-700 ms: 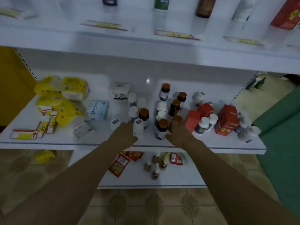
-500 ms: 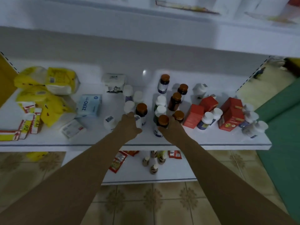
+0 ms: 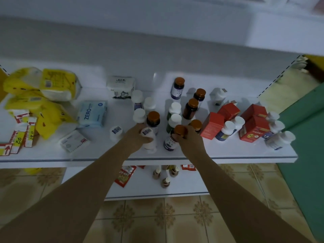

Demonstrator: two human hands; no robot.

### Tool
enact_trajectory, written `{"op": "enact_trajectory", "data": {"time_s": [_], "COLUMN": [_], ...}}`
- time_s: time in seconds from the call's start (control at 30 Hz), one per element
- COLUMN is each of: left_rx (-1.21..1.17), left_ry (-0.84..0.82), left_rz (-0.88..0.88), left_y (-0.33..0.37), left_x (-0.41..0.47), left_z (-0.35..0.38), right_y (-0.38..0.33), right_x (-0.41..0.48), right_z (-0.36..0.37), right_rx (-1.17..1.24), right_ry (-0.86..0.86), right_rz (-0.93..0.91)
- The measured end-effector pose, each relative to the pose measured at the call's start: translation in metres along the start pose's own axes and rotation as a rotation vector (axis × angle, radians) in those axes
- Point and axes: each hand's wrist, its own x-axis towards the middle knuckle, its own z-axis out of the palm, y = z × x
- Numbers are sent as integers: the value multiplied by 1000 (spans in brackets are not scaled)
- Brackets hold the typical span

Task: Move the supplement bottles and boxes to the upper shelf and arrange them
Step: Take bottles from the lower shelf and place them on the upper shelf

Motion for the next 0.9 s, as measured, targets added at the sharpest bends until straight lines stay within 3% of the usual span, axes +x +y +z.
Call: {"op": "enact_trajectory", "data": {"time_s": [0.1, 0.2, 0.4, 0.6, 0.77, 0.9], "left_rx": [-195, -276, -459, -506, -580, -579], "left_ry": [-171, -235, -300, -509, -406, -306], "left_rz": [-45, -26, 171, 424, 558, 653], "left_y": [10, 33, 103, 162, 208, 236], "left_x": [-27, -61, -143, -226, -265, -273], "left_z": [-13, -28, -56, -68, -78, -85], "right_y": [-15, -45, -106, -165, -214, -238], "right_x": [-20, -48, -112, -171, -199, -206], "right_z": [-21, -53, -122, -172, -208, -229], "right_rx": [54, 250, 441, 779, 1104, 1094], "right_ry": [-26, -146, -248, -318, -338, -227], "right_rz": [-61, -96, -188, -381, -457, -469]}}
